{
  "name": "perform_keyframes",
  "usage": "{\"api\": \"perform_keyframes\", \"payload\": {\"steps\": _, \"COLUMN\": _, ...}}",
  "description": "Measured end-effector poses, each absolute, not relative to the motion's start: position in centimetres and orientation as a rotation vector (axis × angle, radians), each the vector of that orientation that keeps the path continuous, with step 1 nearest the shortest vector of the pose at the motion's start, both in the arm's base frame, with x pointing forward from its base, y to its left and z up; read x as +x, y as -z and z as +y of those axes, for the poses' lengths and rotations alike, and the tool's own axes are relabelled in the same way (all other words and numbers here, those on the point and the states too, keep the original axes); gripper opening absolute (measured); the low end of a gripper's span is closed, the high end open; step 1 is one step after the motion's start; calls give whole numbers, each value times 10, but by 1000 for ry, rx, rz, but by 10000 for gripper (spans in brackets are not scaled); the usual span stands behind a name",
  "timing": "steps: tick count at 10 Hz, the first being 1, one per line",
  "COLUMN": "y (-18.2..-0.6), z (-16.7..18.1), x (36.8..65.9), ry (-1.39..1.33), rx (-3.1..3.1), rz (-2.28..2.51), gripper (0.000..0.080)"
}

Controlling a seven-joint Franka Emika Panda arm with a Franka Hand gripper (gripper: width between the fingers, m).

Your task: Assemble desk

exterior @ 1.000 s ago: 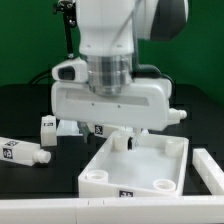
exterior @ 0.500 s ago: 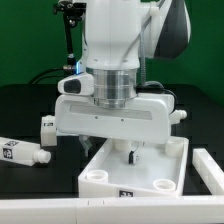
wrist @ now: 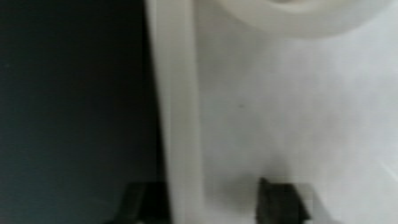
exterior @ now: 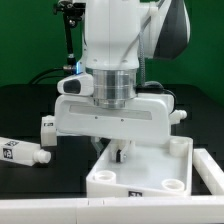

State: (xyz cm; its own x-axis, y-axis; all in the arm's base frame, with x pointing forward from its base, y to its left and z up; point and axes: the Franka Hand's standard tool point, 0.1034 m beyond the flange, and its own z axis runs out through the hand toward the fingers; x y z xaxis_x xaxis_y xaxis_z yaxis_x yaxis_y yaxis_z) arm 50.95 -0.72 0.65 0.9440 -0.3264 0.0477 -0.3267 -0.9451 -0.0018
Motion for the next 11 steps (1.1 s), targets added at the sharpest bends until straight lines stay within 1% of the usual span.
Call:
{"api": "perform_keyframes", "payload": {"steps": 1, "y": -7, "z": -10, "x": 509, "ry": -74, "rx": 3089, "rz": -517, "gripper": 63}}
{"api": "perform_keyframes", "payload": {"steps": 4, "y": -7, "z": -11, "x": 506, "ry": -54, "rx": 3065, "rz": -650, "gripper": 60}}
{"api": "perform_keyframes", "payload": {"steps": 7, "y": -6, "z": -24, "x": 486, "ry": -24, "rx": 3016, "rz": -1016, "gripper": 60}}
{"api": "perform_keyframes", "payload": {"steps": 11, "y": -6, "z": -20, "x": 486, "ry": -22, "rx": 3027, "rz": -977, "gripper": 60}}
